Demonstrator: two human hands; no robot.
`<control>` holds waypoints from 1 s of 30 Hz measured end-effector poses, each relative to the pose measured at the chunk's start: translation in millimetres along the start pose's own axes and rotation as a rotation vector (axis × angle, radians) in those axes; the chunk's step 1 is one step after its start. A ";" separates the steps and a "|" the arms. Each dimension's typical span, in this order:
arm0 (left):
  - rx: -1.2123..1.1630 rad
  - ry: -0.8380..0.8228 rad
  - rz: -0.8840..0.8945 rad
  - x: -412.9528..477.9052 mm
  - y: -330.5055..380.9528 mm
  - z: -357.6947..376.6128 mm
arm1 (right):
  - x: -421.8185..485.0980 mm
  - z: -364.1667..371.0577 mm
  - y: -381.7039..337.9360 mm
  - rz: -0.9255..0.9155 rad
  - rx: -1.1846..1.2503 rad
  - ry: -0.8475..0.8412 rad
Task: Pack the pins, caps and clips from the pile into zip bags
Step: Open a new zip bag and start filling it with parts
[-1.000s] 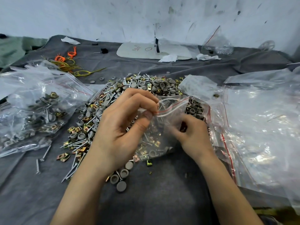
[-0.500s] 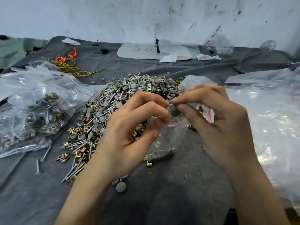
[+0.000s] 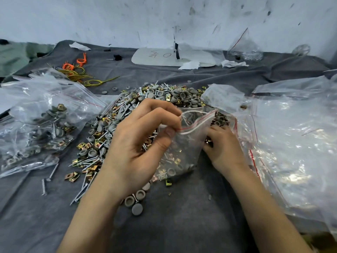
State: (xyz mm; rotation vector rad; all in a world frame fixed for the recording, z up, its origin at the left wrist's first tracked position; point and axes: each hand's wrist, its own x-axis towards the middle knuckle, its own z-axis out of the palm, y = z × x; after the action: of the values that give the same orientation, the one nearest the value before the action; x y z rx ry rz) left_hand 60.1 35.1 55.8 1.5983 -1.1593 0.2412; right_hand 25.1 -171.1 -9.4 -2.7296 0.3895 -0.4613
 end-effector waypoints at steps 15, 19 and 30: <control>0.015 -0.022 0.007 0.3 0.7 1.0 | -22.5 -87.7 -58.8 -0.341 0.745 0.455; 0.017 -0.026 0.002 0.4 -0.2 0.6 | -24.6 -85.9 -63.6 -0.401 0.544 0.342; 0.022 0.002 -0.017 0.2 -2.0 -2.3 | -4.4 -36.9 32.6 0.311 0.229 0.052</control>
State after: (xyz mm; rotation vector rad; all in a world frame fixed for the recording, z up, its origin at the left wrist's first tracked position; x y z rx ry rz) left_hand 62.6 36.7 55.6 1.6259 -1.1444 0.2445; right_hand 1.1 -209.7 10.0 -2.3851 0.7151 -0.4603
